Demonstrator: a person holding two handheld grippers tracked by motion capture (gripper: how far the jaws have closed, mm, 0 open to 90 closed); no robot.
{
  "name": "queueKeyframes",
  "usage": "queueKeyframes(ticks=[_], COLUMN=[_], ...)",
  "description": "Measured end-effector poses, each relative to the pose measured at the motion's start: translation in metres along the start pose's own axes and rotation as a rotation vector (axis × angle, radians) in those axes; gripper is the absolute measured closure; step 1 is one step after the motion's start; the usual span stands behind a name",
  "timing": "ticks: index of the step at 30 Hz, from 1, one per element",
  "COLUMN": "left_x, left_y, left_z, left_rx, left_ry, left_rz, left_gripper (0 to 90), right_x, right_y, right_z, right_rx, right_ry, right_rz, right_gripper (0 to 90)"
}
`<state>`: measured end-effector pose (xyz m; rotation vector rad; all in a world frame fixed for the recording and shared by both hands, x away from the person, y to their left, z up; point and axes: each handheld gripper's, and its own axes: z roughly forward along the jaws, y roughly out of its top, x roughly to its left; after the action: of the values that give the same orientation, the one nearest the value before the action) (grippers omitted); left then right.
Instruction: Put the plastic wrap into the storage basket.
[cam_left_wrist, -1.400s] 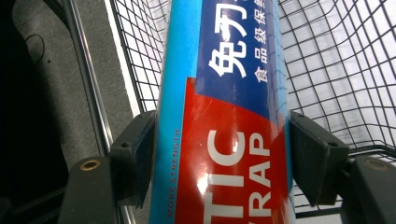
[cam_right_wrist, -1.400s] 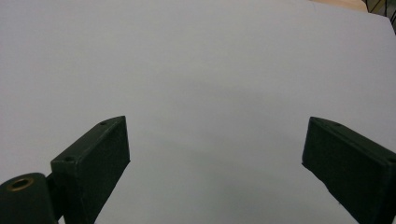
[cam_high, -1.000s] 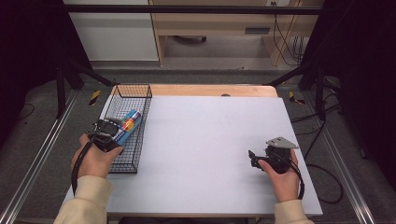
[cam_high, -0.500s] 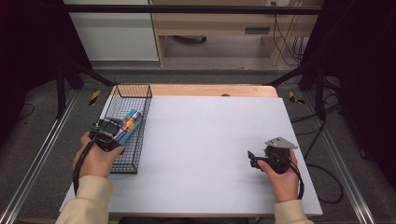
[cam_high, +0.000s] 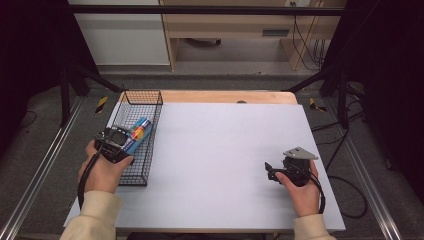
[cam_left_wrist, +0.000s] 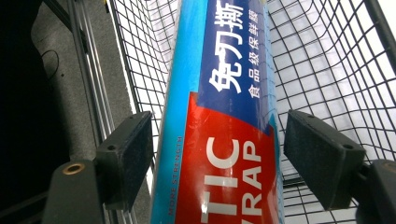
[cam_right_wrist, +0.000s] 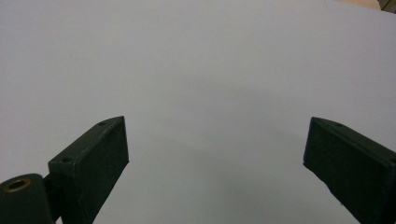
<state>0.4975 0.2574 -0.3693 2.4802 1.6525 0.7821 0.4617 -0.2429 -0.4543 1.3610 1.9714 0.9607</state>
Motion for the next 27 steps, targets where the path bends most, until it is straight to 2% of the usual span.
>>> queueKeyframes(ticks=[9, 14, 17, 18, 19, 20, 21, 22, 23, 25, 26, 27], left_x=[-0.001, -0.002, -0.004, -0.006, -0.006, -0.009, -0.009, -0.011, -0.011, -0.013, -0.015, -0.015], left_y=[-0.001, -0.002, -0.003, -0.002, -0.002, -0.003, -0.003, -0.003, -0.003, -0.003, -0.004, -0.004], left_z=[-0.001, -0.006, -0.013, -0.018, -0.018, -0.024, -0.024, -0.030, -0.030, -0.036, -0.042, -0.042], left_rx=[-0.016, -0.045, -0.074, -0.100, -0.100, -0.137, -0.137, -0.170, -0.170, -0.201, -0.237, -0.237], left_ry=[0.007, 0.006, 0.014, 0.015, 0.015, 0.010, 0.010, -0.015, -0.015, -0.038, -0.067, -0.067], left_rz=[-0.001, -0.007, -0.006, -0.010, -0.010, -0.016, -0.016, -0.017, -0.017, -0.015, -0.021, -0.021], left_gripper=[21.5, 19.2, 16.5, 15.0, 13.8, 12.8, 11.9, 11.3, 11.1, 10.0, 9.5, 9.3], right_x=[0.000, 0.000, 0.000, 0.000, 0.000, 0.000, 0.000, 0.000, 0.000, -0.001, -0.001, -0.001], right_y=[0.000, 0.000, 0.000, 0.000, 0.000, 0.000, 0.000, 0.000, 0.000, -0.001, -0.001, -0.001], right_z=[0.000, 0.000, 0.000, 0.000, 0.000, 0.000, 0.000, -0.001, -0.001, 0.000, 0.000, 0.000], right_rx=[0.002, 0.002, 0.000, 0.001, 0.001, 0.002, 0.002, 0.002, 0.002, 0.005, 0.006, 0.009], right_ry=[0.003, 0.003, 0.002, 0.001, 0.001, 0.002, 0.002, 0.003, 0.003, 0.004, 0.004, 0.006], right_rz=[0.000, -0.002, -0.003, -0.003, -0.003, -0.004, -0.004, -0.006, -0.006, -0.008, -0.009, -0.012], right_gripper=[6.8, 6.7, 6.6, 6.5, 6.5, 6.3, 6.3, 6.0, 6.0, 5.2, 5.1, 5.1])
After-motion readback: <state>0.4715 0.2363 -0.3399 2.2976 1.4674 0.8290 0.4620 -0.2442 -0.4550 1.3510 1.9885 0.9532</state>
